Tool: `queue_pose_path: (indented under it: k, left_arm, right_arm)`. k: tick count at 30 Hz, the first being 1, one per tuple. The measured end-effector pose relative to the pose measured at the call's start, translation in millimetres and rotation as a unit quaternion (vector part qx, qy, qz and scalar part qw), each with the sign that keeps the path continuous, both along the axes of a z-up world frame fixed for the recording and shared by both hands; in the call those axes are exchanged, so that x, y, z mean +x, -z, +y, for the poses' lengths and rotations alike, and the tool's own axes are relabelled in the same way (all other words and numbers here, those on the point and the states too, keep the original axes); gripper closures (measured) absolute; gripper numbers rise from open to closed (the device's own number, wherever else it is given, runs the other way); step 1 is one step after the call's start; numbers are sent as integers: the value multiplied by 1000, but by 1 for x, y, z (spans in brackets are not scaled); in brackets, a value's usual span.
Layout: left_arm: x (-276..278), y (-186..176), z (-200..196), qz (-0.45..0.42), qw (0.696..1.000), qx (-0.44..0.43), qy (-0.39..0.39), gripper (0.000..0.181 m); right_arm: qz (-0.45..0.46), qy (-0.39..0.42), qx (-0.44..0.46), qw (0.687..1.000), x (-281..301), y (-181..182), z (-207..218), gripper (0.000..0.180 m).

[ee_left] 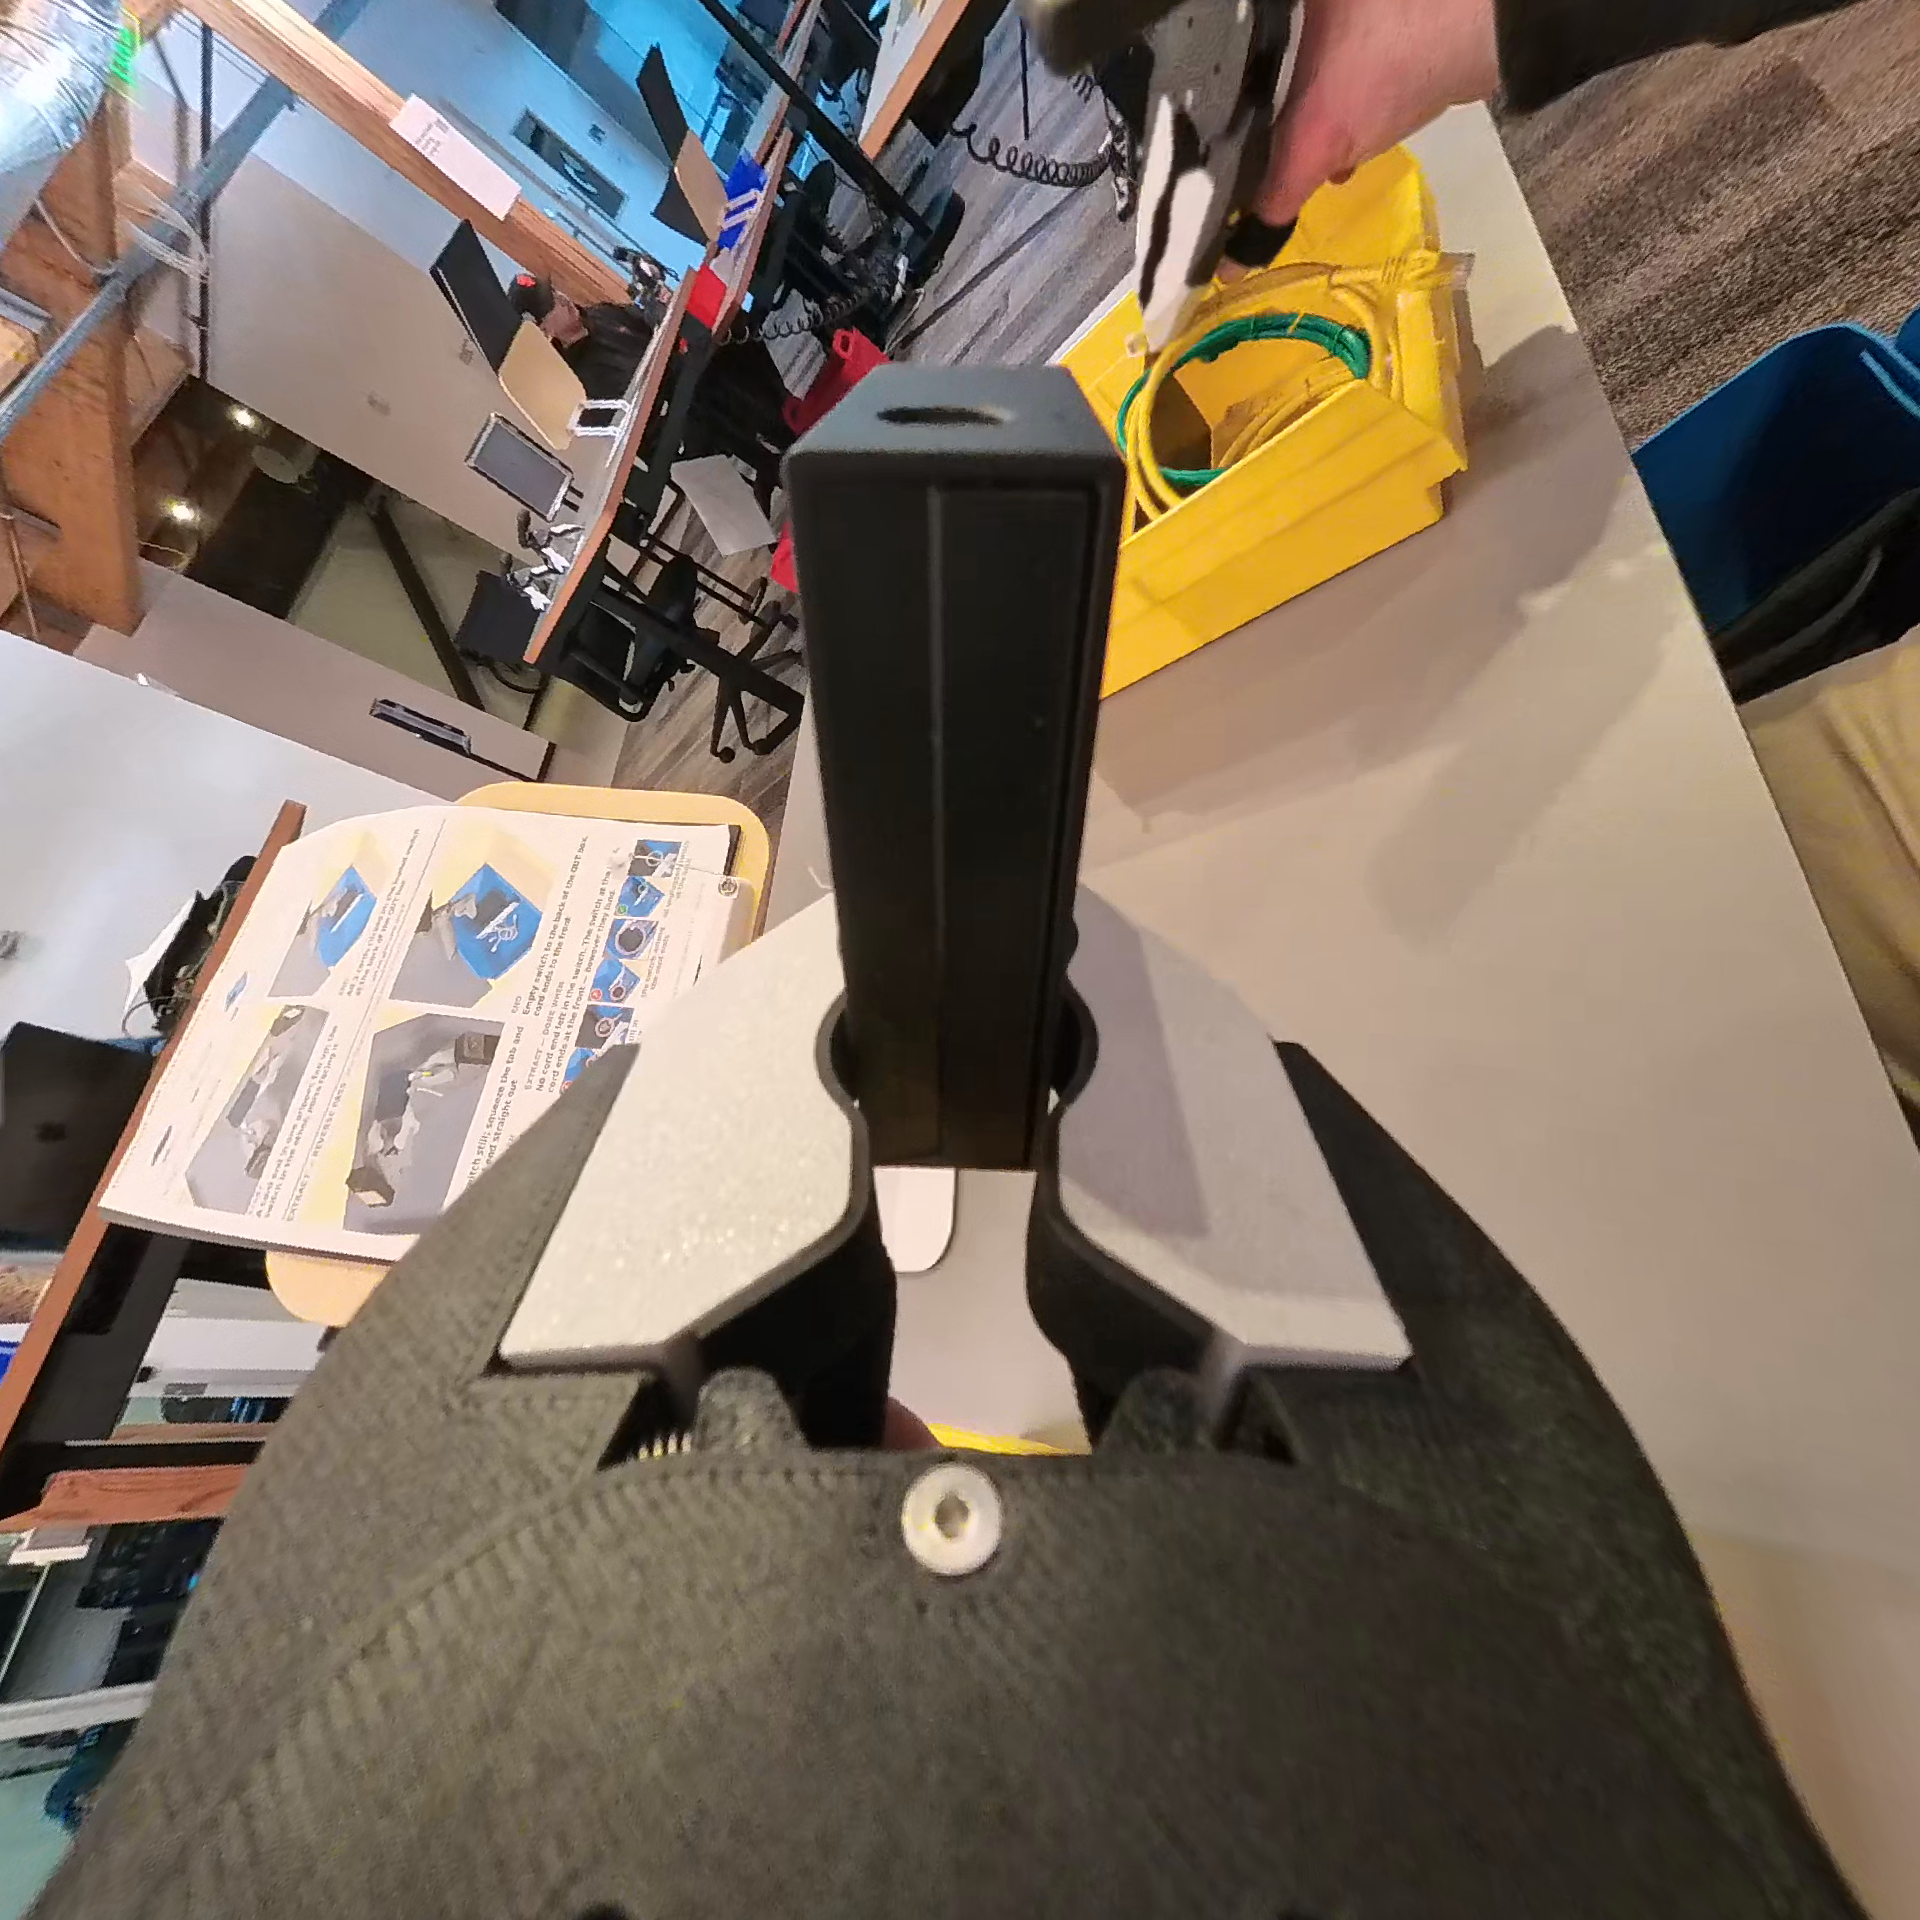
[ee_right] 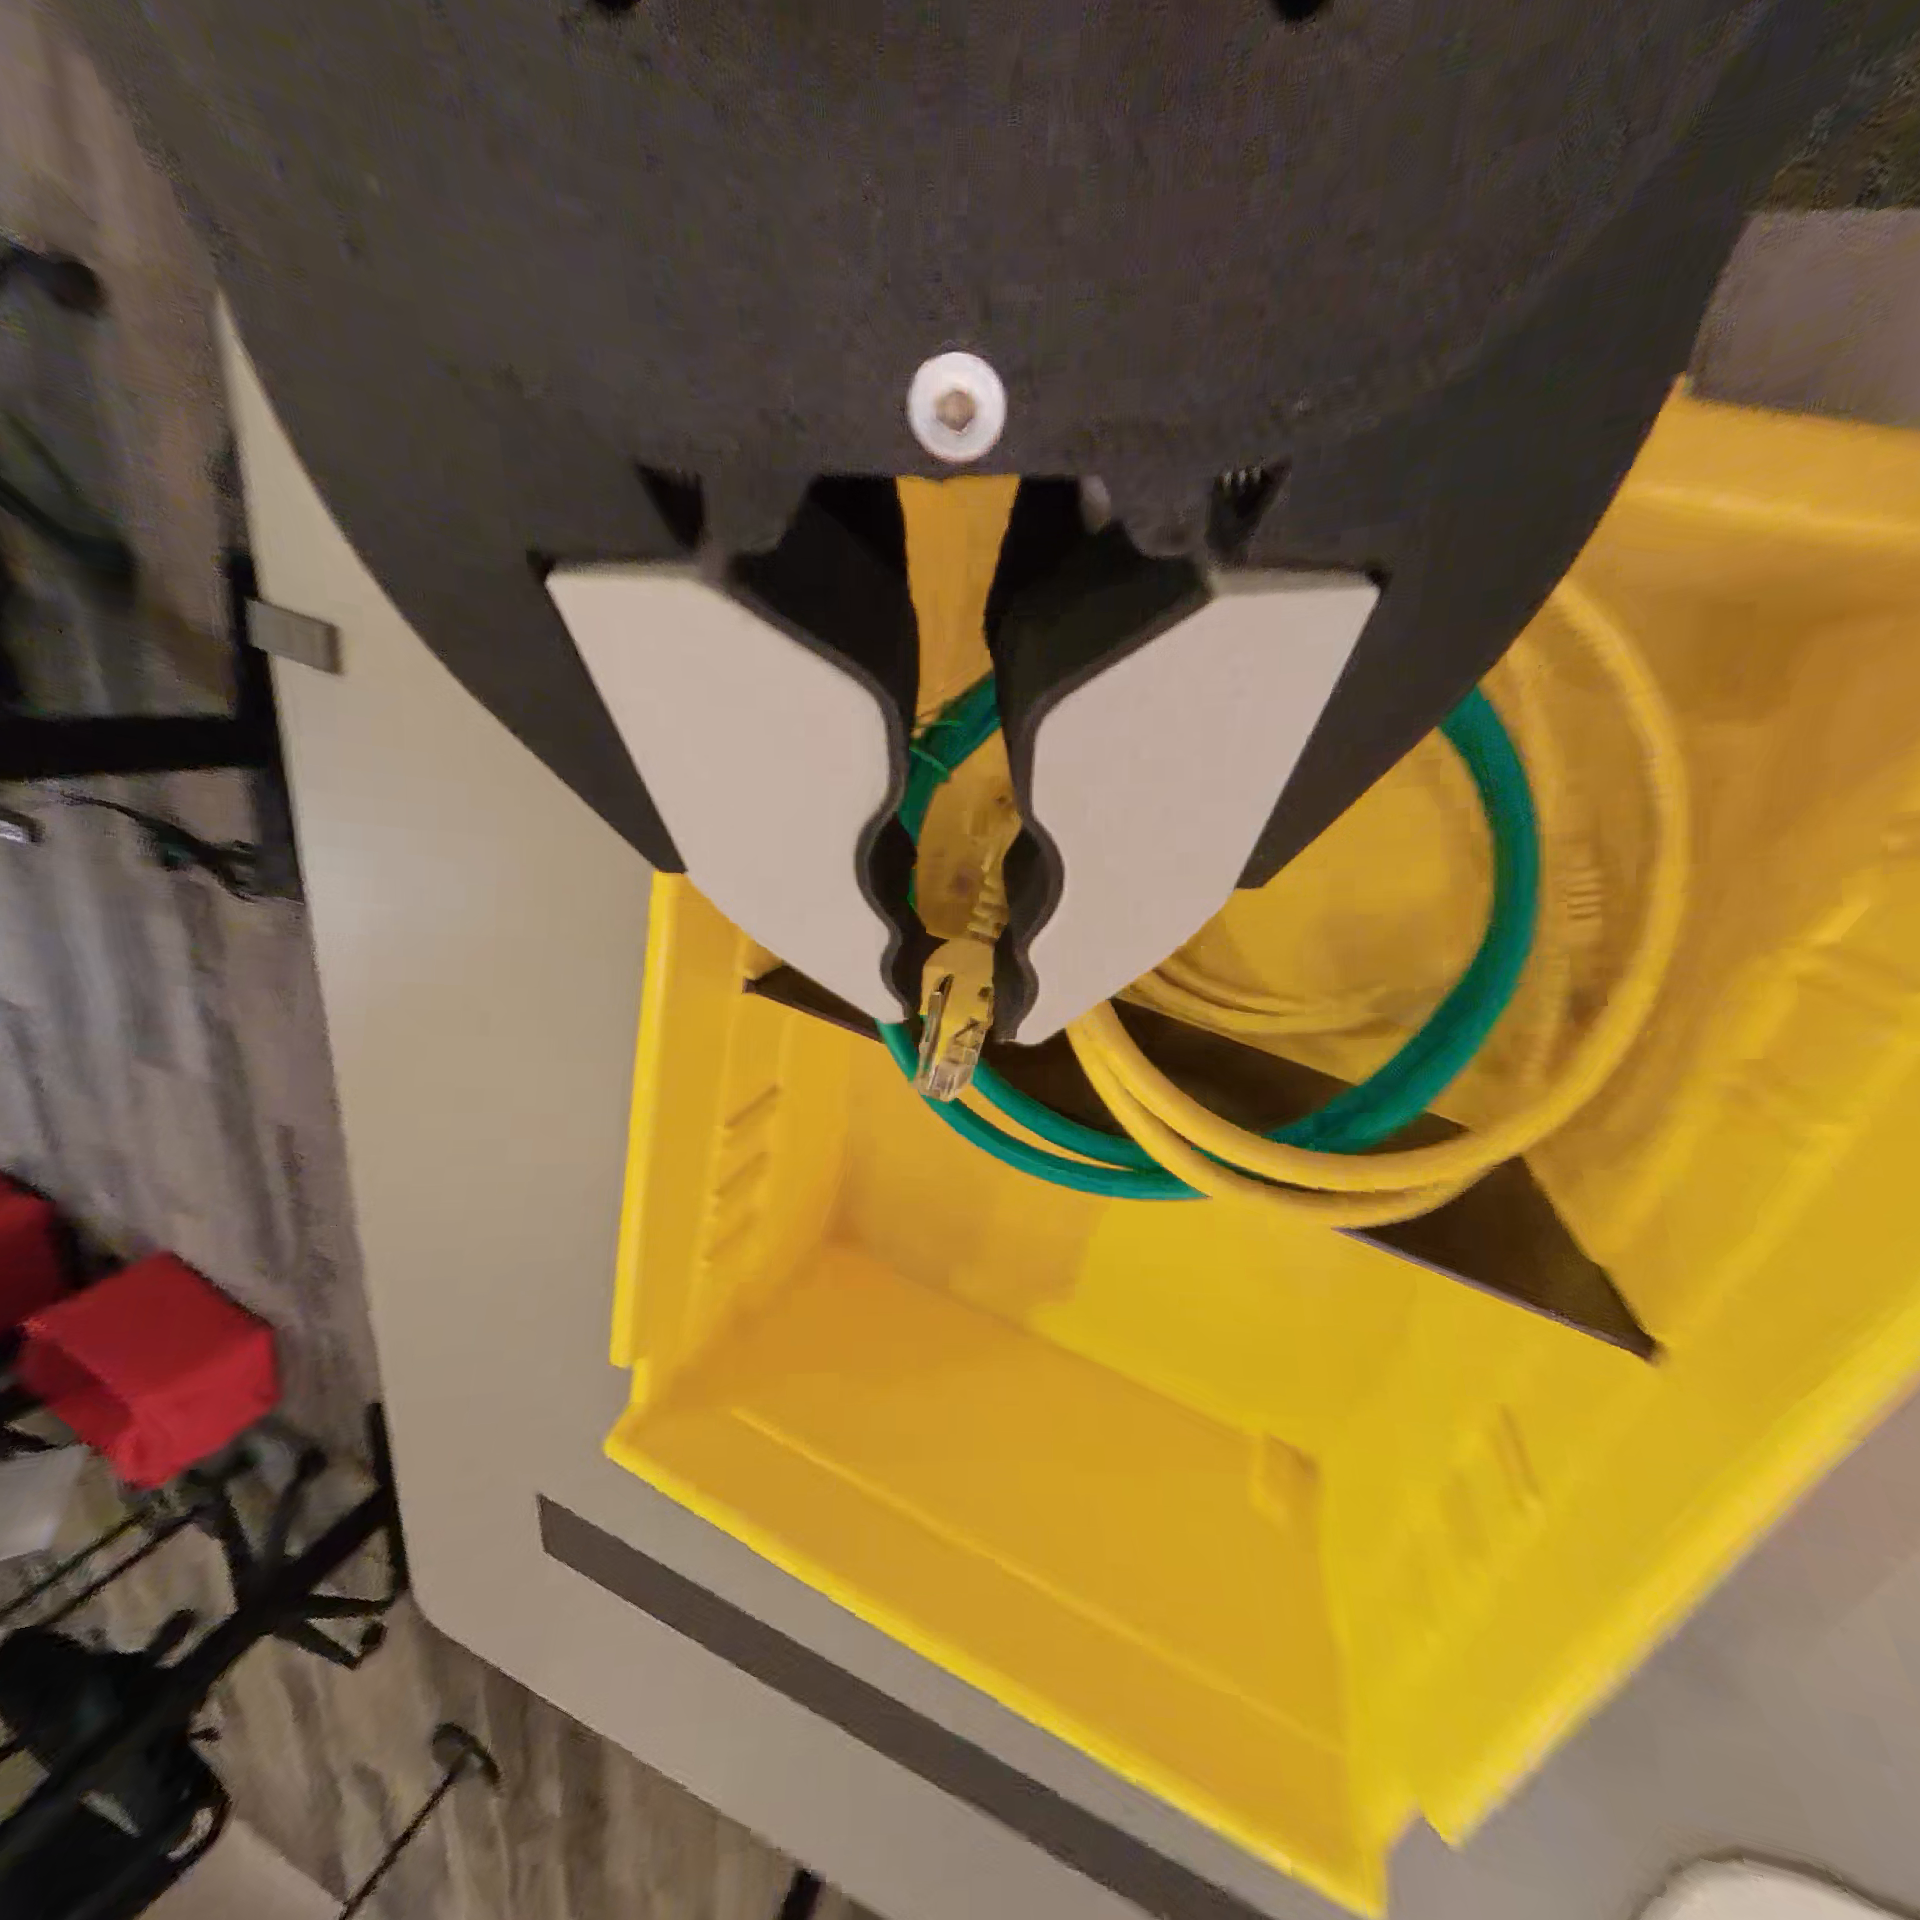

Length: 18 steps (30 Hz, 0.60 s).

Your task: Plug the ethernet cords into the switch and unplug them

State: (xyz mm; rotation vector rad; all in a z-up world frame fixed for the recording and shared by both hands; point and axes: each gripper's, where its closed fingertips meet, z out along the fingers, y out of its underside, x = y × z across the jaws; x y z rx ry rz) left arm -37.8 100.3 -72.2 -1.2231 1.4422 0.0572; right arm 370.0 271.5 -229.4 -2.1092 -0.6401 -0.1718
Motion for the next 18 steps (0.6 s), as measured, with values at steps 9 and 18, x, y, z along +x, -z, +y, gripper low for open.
queue_pose_path:
  k: [9,18]
  left_arm:
    - [-2,3,5,-8,1000,-2,-6,152]
    - [13,30,11,14,999,-38,-14,152]
  right_arm:
    - [-79,-6,-16,997,0,-26,4,132]
    - [-2,-517,190,834,-292,-154,-163,124]
